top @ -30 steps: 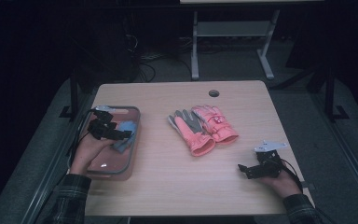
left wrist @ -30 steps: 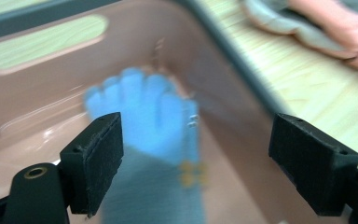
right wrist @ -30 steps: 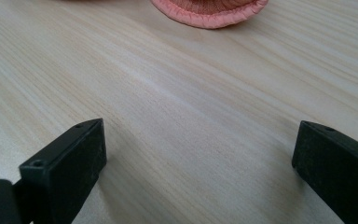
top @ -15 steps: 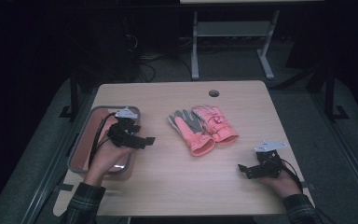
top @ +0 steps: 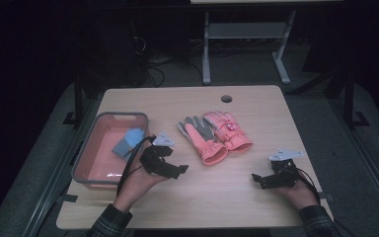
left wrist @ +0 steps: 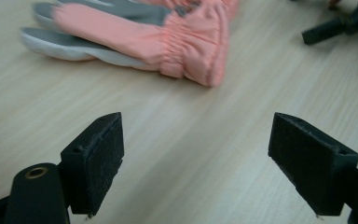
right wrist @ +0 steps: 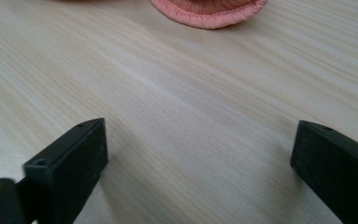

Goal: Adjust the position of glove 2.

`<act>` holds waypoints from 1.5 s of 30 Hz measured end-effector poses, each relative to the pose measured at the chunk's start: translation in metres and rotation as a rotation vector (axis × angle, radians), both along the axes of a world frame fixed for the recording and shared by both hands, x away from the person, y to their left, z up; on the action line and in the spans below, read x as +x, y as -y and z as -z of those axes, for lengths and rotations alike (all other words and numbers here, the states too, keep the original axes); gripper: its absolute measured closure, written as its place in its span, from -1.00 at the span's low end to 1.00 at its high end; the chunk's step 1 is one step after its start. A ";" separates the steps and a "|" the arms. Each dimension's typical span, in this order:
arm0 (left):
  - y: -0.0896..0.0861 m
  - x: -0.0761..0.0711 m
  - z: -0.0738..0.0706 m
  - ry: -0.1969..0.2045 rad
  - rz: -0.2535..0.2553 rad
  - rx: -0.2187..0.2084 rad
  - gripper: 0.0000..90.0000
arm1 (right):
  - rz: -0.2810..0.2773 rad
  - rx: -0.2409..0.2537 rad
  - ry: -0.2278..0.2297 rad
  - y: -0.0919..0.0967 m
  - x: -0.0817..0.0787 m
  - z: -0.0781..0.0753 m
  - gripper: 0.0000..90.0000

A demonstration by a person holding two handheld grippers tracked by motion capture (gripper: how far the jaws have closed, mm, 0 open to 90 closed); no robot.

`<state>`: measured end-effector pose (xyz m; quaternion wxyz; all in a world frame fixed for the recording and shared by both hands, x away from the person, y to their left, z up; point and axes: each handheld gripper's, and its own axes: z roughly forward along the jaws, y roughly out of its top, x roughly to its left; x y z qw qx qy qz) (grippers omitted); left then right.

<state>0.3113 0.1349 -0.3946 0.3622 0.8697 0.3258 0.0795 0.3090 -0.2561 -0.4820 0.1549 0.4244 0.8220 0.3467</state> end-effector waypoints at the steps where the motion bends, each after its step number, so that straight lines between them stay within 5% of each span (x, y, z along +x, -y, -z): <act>1: 0.002 -0.002 0.003 0.004 0.010 0.015 -0.61 | -0.005 -0.003 -0.001 0.000 0.000 -0.001 -0.81; 5: 0.008 -0.009 0.021 0.021 0.032 0.054 -0.61 | -0.019 -0.006 -0.004 -0.002 -0.001 -0.004 -0.62; 14: 0.005 -0.016 0.049 0.035 0.057 0.064 -0.63 | -0.034 0.038 -0.023 -0.003 0.001 -0.019 0.17; 15: 0.005 -0.016 0.052 0.033 0.055 0.068 -0.64 | -0.047 0.068 -0.028 -0.005 0.003 -0.024 0.42; 20: 0.001 -0.020 0.068 0.034 0.062 0.082 -0.68 | -0.079 0.106 -0.029 -0.015 0.009 -0.038 0.98; 24: 0.000 -0.023 0.074 0.034 0.069 0.092 -0.70 | -0.094 0.126 -0.033 -0.023 0.012 -0.045 1.00; 33: -0.013 -0.030 0.082 0.102 0.114 0.015 -0.72 | -0.177 0.171 -0.049 -0.056 0.033 -0.061 1.00; 45: -0.015 -0.030 0.082 0.105 0.124 0.022 -0.72 | -0.193 0.213 -0.039 -0.095 0.070 -0.066 1.00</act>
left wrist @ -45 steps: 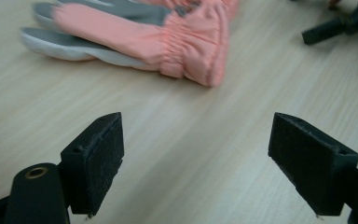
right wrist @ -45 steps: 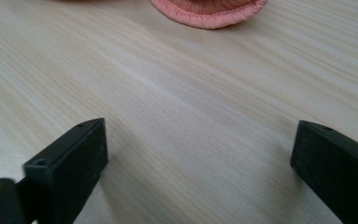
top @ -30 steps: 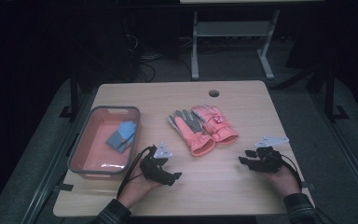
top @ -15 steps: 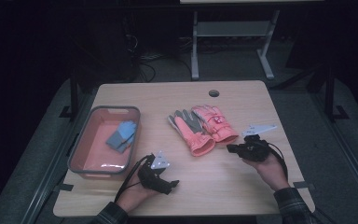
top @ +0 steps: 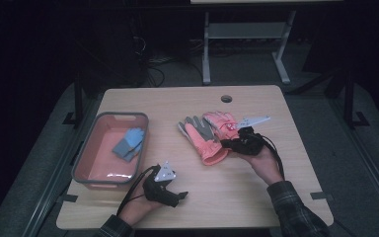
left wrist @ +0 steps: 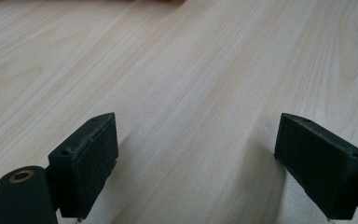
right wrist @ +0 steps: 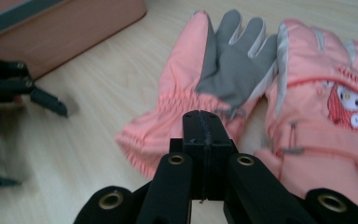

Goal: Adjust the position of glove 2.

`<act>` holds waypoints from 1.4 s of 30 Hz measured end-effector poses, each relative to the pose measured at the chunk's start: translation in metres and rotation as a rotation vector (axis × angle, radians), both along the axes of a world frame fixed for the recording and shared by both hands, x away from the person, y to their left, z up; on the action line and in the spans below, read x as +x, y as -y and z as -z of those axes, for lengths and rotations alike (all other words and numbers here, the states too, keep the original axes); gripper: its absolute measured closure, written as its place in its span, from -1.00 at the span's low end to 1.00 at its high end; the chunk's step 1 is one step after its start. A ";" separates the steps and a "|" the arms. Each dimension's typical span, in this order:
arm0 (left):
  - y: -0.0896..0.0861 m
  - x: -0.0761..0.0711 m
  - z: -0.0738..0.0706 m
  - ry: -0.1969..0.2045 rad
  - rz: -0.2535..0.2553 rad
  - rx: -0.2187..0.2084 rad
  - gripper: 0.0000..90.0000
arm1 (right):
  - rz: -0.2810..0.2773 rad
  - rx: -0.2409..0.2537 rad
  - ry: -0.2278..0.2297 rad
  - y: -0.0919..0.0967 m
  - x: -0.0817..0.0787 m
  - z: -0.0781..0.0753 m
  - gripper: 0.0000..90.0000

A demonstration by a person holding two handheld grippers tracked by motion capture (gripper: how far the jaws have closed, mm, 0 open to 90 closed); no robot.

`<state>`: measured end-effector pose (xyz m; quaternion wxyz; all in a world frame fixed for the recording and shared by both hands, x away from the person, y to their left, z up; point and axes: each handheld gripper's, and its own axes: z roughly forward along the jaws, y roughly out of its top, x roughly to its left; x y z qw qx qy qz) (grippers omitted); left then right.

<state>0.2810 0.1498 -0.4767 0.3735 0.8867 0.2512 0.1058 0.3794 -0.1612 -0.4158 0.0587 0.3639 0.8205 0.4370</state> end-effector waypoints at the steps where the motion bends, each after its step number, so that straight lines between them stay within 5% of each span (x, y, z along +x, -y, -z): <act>1: 0.000 0.000 0.000 0.000 -0.001 -0.003 -0.72 | 0.004 0.004 -0.001 -0.002 0.004 0.000 1.00; 10: -0.001 0.000 0.000 -0.002 0.008 -0.003 -0.71 | -0.013 -0.003 -0.022 -0.028 0.035 0.004 1.00; 21: -0.001 0.000 0.000 -0.004 0.009 -0.006 -0.71 | -0.020 -0.069 -0.055 -0.056 0.052 0.021 1.00; 30: -0.001 0.000 0.000 -0.005 0.008 -0.009 -0.71 | -0.049 -0.089 -0.069 -0.057 0.052 0.028 1.00; 42: -0.001 0.001 0.001 -0.001 0.008 -0.011 -0.71 | -0.136 -0.100 -0.053 -0.053 0.026 0.028 1.00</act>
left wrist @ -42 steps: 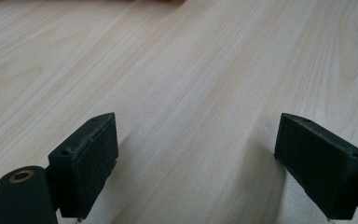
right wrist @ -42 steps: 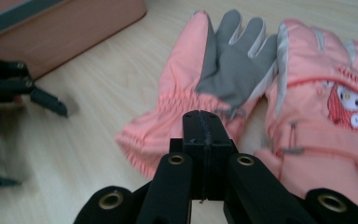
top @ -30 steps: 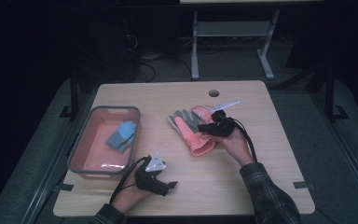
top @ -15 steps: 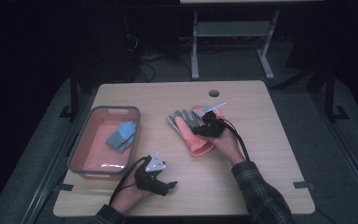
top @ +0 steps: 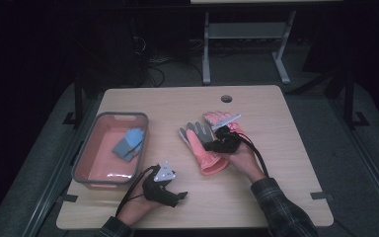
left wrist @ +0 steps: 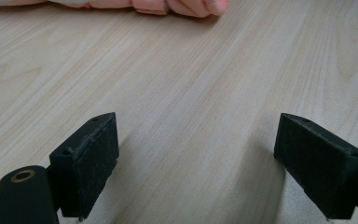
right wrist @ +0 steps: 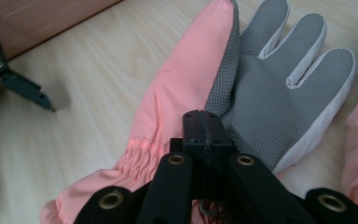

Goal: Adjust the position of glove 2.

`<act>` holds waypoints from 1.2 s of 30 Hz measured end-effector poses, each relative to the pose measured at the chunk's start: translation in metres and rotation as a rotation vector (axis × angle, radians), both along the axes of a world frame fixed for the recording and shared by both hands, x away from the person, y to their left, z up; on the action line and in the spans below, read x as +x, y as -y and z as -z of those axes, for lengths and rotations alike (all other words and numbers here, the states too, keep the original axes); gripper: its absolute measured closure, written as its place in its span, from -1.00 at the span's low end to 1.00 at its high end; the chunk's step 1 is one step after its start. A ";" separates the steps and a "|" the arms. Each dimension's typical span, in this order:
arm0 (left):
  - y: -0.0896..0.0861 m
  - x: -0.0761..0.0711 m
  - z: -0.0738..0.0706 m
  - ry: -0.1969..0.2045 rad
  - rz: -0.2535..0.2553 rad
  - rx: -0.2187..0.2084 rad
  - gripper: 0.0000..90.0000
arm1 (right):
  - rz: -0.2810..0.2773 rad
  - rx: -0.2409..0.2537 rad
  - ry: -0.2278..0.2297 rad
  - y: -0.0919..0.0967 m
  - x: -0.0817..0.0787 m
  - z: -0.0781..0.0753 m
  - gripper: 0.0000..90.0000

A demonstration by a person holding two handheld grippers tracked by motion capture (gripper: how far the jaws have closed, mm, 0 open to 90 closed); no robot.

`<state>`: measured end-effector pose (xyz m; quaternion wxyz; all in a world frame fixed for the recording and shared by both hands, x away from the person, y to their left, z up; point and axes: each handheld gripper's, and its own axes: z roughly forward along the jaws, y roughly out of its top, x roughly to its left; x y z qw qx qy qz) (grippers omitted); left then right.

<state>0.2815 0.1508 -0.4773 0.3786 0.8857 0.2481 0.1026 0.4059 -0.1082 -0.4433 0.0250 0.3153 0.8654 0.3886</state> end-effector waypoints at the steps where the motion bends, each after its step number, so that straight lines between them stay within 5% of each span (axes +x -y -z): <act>1: 0.000 0.000 0.000 0.000 0.000 0.003 -0.71 | -0.012 0.014 -0.006 0.003 -0.007 0.001 1.00; 18: 0.000 0.001 -0.001 0.008 0.005 0.011 -0.71 | -0.109 0.002 -0.014 0.025 -0.068 -0.002 1.00; 31: 0.000 0.000 0.000 -0.003 -0.003 -0.003 -0.71 | -0.077 0.064 0.006 0.065 -0.123 -0.018 1.00; 36: 0.000 0.000 0.000 0.000 0.000 0.002 -0.71 | -0.069 0.032 0.001 0.074 -0.137 -0.015 1.00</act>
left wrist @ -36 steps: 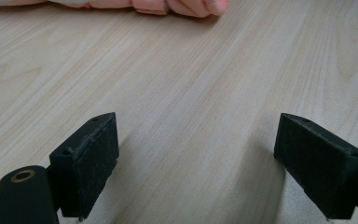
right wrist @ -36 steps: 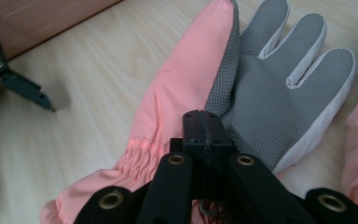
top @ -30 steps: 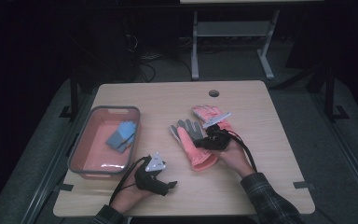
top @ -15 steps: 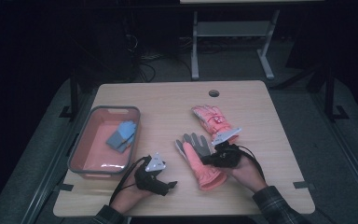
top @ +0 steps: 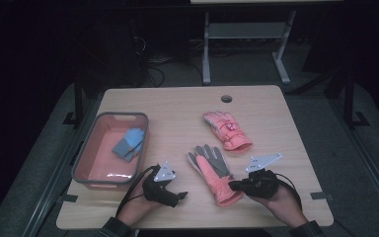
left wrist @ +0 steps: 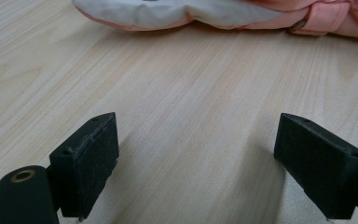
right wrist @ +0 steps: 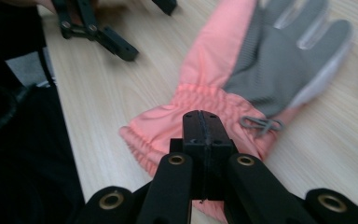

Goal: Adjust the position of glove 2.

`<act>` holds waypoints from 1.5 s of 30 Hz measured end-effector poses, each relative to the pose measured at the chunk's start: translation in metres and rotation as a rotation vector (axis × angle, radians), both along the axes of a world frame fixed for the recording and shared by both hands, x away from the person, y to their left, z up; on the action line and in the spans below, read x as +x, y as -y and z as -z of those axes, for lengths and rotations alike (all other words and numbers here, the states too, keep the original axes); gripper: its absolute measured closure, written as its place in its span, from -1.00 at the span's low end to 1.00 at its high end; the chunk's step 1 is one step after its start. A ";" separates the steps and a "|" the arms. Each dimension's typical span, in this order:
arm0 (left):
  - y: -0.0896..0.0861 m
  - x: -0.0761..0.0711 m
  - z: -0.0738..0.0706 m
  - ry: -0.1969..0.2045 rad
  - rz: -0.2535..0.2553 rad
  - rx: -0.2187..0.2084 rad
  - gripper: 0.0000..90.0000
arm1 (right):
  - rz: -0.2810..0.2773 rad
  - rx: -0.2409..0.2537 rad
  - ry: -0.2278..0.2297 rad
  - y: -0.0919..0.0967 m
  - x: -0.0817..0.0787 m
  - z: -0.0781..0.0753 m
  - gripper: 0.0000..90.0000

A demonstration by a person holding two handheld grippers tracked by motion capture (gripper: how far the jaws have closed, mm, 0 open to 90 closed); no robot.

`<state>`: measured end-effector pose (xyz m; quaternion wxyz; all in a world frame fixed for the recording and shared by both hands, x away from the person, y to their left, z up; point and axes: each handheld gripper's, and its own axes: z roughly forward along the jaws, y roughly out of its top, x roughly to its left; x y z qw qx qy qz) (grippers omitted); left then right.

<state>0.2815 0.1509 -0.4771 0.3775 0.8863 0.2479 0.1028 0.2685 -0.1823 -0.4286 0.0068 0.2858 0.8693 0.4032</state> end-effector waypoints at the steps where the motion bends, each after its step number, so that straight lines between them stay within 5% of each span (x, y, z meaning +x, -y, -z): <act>1: 0.000 0.000 0.000 0.000 0.000 0.000 -0.71 | 0.007 -0.007 0.002 0.003 0.001 0.000 1.00; 16: 0.000 0.000 0.000 -0.003 -0.005 -0.004 -0.71 | 0.094 -0.068 0.019 0.023 0.018 0.003 1.00; 26: 0.000 0.000 0.000 0.001 -0.006 -0.003 -0.71 | 0.098 -0.039 0.042 0.026 0.019 -0.002 0.94; 33: 0.000 0.000 0.000 0.001 -0.003 -0.003 -0.71 | 0.160 0.020 0.070 0.039 0.031 -0.011 0.61; 40: 0.000 0.001 0.000 0.007 0.002 0.006 -0.71 | 0.212 0.027 0.060 0.043 0.050 -0.011 0.25; 45: 0.000 0.001 -0.001 0.003 0.002 0.009 -0.71 | 0.235 0.018 0.072 0.043 0.061 -0.013 0.24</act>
